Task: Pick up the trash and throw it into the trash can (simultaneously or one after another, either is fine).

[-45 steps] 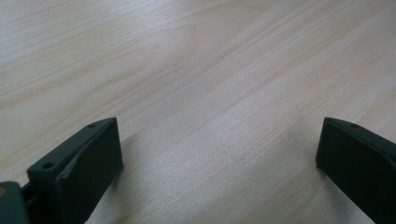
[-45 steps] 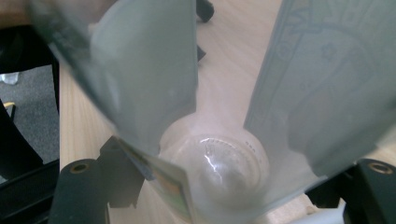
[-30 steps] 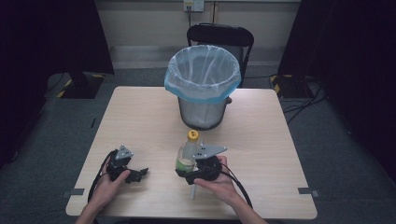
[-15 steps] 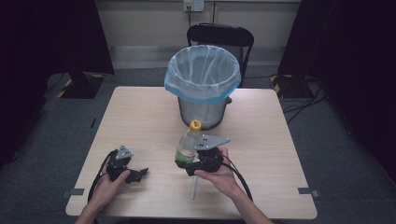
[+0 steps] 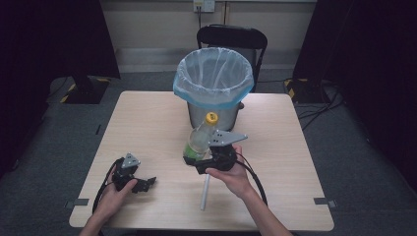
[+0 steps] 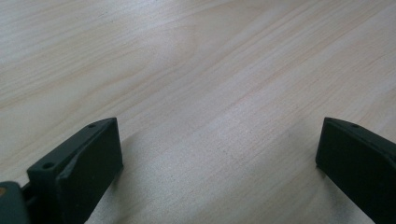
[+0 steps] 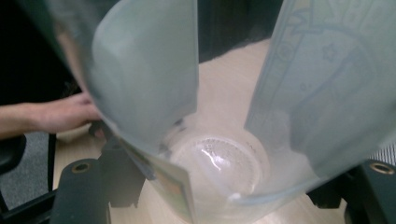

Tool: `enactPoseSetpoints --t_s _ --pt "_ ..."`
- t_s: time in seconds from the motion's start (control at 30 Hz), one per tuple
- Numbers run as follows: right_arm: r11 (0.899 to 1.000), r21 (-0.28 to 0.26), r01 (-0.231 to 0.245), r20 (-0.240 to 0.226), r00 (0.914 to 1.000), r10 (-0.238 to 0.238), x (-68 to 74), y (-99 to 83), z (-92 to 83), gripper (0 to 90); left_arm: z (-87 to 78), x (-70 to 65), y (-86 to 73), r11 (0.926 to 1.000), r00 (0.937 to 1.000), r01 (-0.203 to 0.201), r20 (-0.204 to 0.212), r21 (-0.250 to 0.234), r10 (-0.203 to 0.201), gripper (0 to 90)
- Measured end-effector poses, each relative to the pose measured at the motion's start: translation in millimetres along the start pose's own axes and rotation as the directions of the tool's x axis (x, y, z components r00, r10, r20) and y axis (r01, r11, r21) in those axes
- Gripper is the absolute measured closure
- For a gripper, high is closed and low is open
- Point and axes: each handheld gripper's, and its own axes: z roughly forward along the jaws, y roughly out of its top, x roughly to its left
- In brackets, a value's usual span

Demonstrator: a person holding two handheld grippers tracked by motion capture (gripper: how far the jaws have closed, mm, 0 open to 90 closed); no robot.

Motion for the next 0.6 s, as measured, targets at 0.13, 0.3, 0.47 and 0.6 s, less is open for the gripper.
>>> enactPoseSetpoints --t_s 0.13,0.3,0.47,0.6 --pt "1.0 -0.02 0.002 -0.002 1.0 -0.002 -0.7 8.7 -1.8 28.1 0.0 0.0 0.0 1.0 1.0 0.0 0.0 0.0 0.0 0.1" --pt "0.999 -0.049 0.018 0.003 0.9998 -0.018 -1.9 27.6 -6.9 28.1 0.0 0.0 0.0 1.0 1.0 0.0 0.0 0.0 0.0 0.1" --pt "0.997 -0.071 0.014 -0.003 0.9999 -0.014 -4.8 38.1 -9.7 28.1 0.0 0.0 0.0 1.0 1.0 0.0 0.0 0.0 0.0 0.1" --pt "0.994 -0.104 0.015 -0.002 0.9999 -0.015 -9.9 53.6 -14.3 28.1 0.0 0.0 0.0 1.0 1.0 0.0 0.0 0.0 0.0 0.1"
